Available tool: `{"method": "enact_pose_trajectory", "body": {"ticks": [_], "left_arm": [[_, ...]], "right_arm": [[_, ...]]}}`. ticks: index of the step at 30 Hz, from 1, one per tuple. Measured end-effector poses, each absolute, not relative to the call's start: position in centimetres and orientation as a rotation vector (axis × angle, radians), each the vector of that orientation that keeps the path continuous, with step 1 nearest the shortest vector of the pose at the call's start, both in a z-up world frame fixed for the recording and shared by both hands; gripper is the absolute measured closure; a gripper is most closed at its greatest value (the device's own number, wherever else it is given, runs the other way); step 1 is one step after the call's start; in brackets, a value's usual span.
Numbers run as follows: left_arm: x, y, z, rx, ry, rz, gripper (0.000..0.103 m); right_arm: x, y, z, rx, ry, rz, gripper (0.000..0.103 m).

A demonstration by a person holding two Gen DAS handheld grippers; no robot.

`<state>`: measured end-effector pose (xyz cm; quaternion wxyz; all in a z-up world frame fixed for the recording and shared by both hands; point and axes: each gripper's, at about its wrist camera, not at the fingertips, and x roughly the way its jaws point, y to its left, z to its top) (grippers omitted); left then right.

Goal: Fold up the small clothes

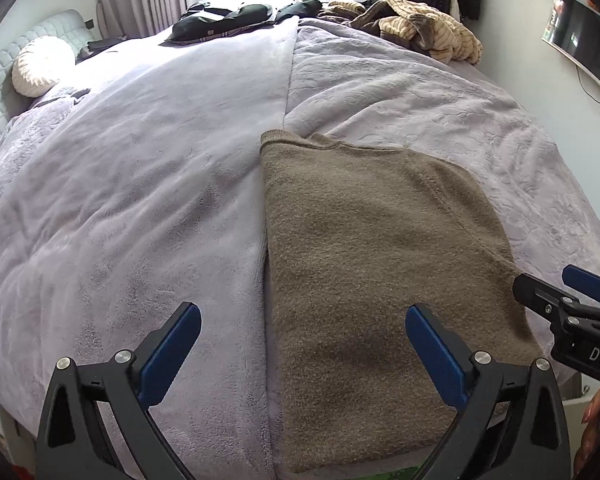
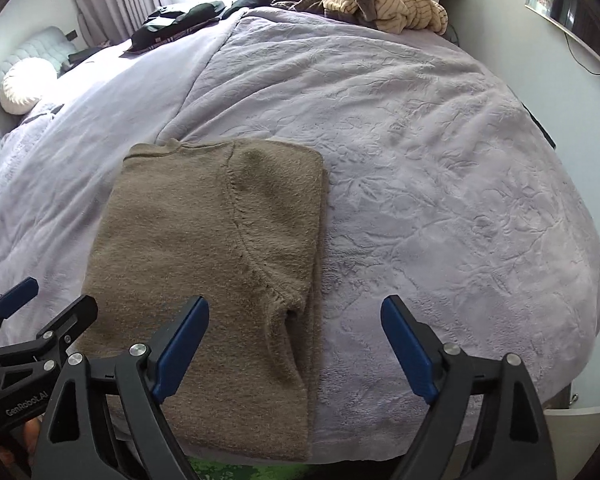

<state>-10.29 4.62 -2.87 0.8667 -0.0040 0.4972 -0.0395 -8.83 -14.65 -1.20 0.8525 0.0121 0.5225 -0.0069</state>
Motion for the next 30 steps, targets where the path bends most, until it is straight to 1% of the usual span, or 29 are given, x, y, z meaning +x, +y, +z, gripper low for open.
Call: {"method": "enact_pose_trajectory", "body": {"ticks": [30], "left_arm": [[-10.41,5.26,-2.84,-0.014,1.054,-0.024,0.0]], "right_arm": [[-8.95,-13.86,-0.96,0.021,1.101,-0.025,0.013]]}}
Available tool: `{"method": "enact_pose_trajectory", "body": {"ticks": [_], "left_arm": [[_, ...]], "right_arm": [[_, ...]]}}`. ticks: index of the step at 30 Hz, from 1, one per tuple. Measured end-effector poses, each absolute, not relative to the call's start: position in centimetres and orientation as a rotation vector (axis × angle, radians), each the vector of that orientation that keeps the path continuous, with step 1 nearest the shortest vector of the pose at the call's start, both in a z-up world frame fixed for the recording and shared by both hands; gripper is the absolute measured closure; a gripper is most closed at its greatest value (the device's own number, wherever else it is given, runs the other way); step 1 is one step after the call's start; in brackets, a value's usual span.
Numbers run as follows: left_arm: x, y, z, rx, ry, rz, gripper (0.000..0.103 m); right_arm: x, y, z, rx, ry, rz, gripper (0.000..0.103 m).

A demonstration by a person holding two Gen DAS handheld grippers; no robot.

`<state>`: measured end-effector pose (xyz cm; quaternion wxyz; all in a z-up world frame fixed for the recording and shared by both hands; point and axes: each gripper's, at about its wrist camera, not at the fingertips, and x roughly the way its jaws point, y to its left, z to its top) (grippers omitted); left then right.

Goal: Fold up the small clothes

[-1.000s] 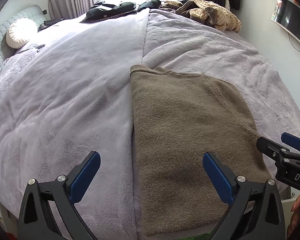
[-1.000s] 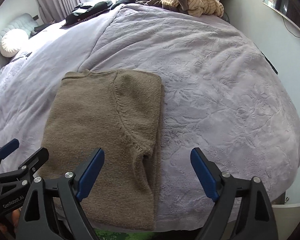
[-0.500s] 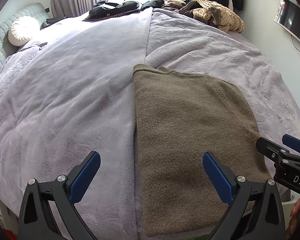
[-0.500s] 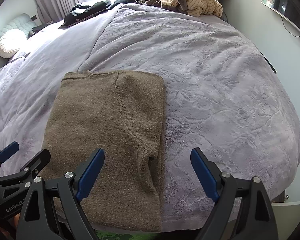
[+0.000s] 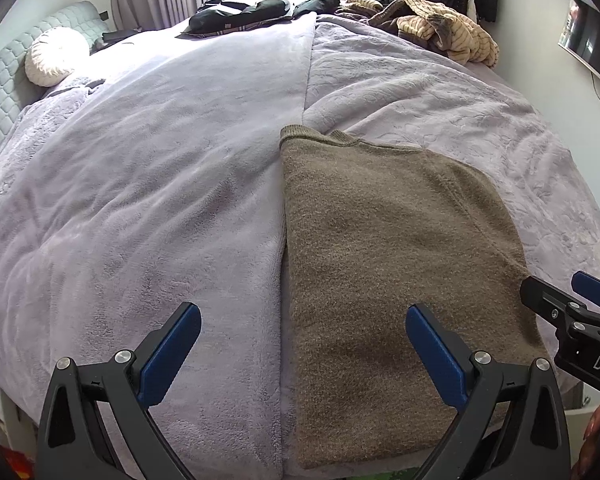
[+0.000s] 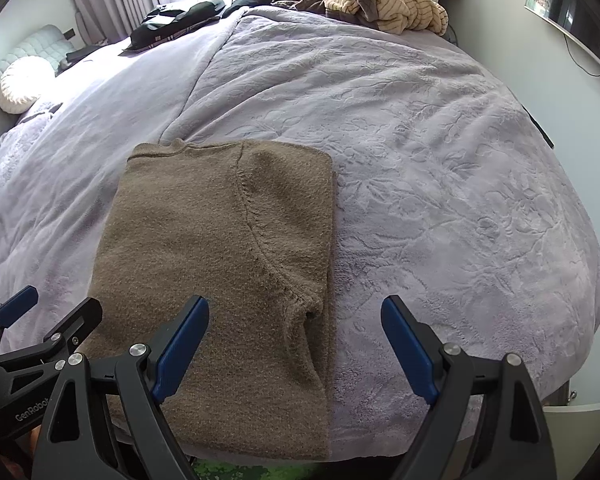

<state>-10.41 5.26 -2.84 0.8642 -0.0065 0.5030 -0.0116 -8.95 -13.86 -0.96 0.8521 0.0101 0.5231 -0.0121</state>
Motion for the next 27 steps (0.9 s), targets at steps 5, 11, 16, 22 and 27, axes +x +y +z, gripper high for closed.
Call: {"method": "enact_pose_trajectory", "body": {"ticks": [5,11,16,22,27], "left_arm": [[-10.65,4.99,-2.6,0.0,1.047,-0.027,0.0],[-10.96,4.86,-2.45,0.001,1.046,-0.03,0.0],[-11.08,4.74,-2.48,0.004,1.046,-0.028,0.0],[-11.18,4.7,-2.5,0.01,1.044,-0.022,0.0],[-11.14,4.93,-2.5,0.008,1.043,-0.011,0.0]], "right_arm": [[-8.88,-13.96,-0.96,0.021,1.102,-0.024,0.013],[-9.0,-13.87,-0.95,0.024,1.103,-0.024,0.013],[-9.18,-13.75,-0.95,0.026,1.104,-0.025,0.013],[-9.5,-13.52,-1.04,0.034,1.109,-0.026,0.013],[-9.7,-13.46,-1.07,0.038,1.112,-0.027,0.013]]}}
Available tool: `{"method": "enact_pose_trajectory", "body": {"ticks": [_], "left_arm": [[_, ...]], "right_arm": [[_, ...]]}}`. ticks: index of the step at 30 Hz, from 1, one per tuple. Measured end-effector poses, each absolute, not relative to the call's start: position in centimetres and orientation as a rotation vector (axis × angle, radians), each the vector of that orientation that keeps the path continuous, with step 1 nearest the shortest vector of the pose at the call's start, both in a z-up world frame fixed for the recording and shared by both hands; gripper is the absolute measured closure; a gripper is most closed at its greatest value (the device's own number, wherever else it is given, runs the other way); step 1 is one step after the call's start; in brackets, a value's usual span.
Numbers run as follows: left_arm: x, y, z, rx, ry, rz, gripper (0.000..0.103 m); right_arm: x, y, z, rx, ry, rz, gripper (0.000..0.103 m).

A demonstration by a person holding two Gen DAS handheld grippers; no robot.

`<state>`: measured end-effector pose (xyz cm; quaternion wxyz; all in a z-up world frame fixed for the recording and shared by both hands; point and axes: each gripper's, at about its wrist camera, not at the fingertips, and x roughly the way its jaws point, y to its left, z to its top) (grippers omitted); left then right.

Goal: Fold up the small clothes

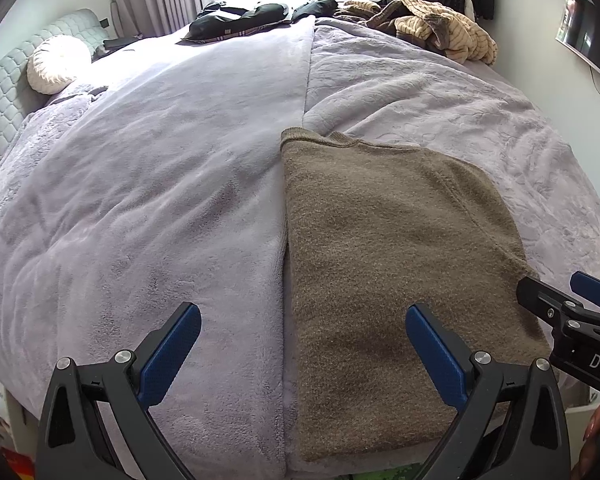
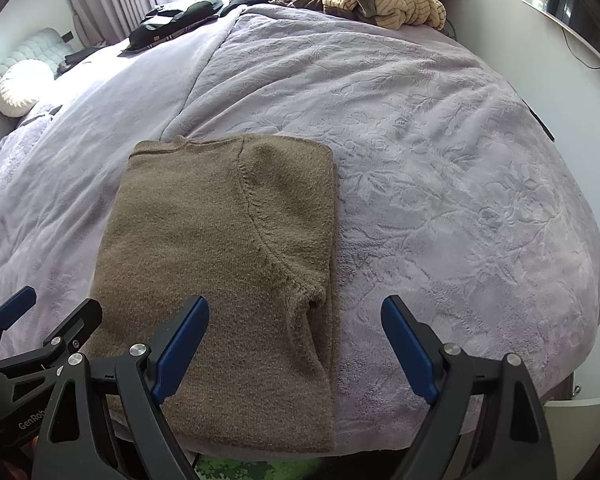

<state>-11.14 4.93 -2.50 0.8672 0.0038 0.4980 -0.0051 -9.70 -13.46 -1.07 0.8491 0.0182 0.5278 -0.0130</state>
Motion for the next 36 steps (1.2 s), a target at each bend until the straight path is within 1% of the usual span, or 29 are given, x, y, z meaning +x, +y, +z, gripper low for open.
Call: {"method": "enact_pose_trajectory", "body": {"ticks": [36], "left_arm": [[-11.16,5.31,-2.78,0.002,1.043,-0.003,0.0]], "right_arm": [[-9.67,-12.77,-1.29,0.027,1.124,-0.021,0.013]]}}
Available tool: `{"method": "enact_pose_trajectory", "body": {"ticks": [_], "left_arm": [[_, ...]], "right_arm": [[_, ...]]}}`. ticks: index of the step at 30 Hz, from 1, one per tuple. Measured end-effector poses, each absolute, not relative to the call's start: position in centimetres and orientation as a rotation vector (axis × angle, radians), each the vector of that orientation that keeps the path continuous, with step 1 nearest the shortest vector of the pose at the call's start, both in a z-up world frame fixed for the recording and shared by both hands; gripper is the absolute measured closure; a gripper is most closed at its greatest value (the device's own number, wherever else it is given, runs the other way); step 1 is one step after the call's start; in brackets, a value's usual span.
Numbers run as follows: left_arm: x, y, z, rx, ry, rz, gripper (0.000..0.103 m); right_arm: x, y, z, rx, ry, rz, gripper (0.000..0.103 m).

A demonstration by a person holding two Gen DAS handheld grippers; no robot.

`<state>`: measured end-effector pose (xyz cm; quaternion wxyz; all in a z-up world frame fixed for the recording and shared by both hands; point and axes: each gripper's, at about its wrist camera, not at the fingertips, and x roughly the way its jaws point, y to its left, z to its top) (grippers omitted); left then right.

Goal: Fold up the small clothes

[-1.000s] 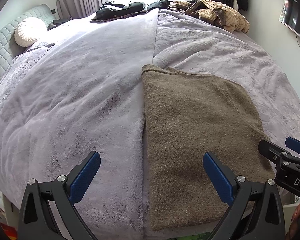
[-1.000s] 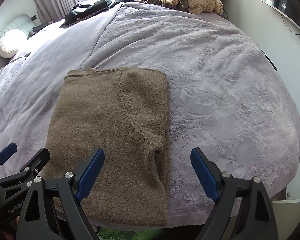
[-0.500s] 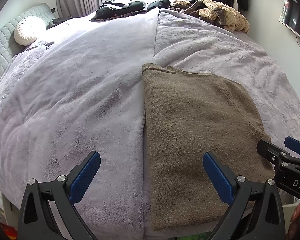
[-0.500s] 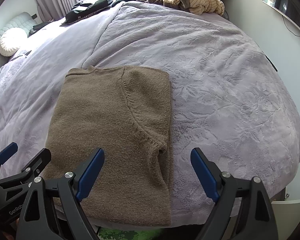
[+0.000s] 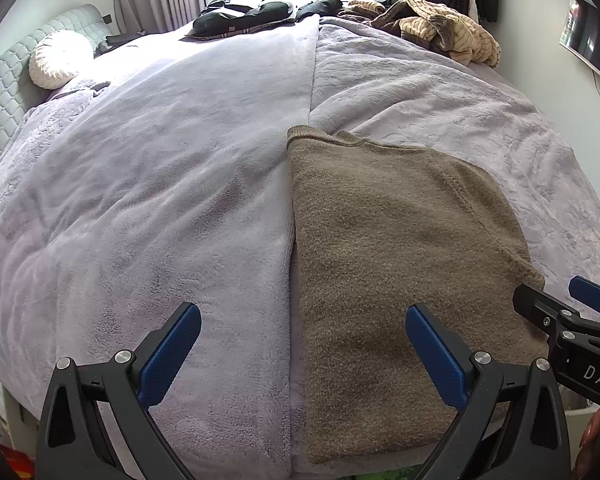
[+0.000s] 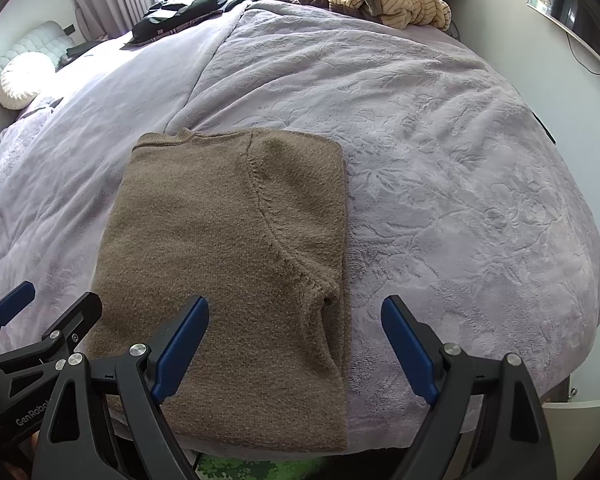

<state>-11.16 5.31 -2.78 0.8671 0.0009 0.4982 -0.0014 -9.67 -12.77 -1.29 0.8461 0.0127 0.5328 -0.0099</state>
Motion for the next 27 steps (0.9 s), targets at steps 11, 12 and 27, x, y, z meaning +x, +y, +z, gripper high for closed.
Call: {"method": "enact_pose_trajectory", "body": {"ticks": [11,12,27], "left_arm": [[-11.1,5.27,-2.55,-0.015,1.033,-0.004,0.0],[-11.12,5.24,-2.51,-0.015,1.03,-0.004,0.0],[-11.19,4.77,-2.49,-0.002,1.023,-0.019,0.0]], "right_arm": [[-9.42,-12.9,-1.37,0.023,1.131,-0.016,0.013],[-9.41,-12.89,-1.37,0.022,1.131,-0.015,0.013],[-9.3,-13.02,-1.8,0.019,1.141,-0.013,0.013]]}}
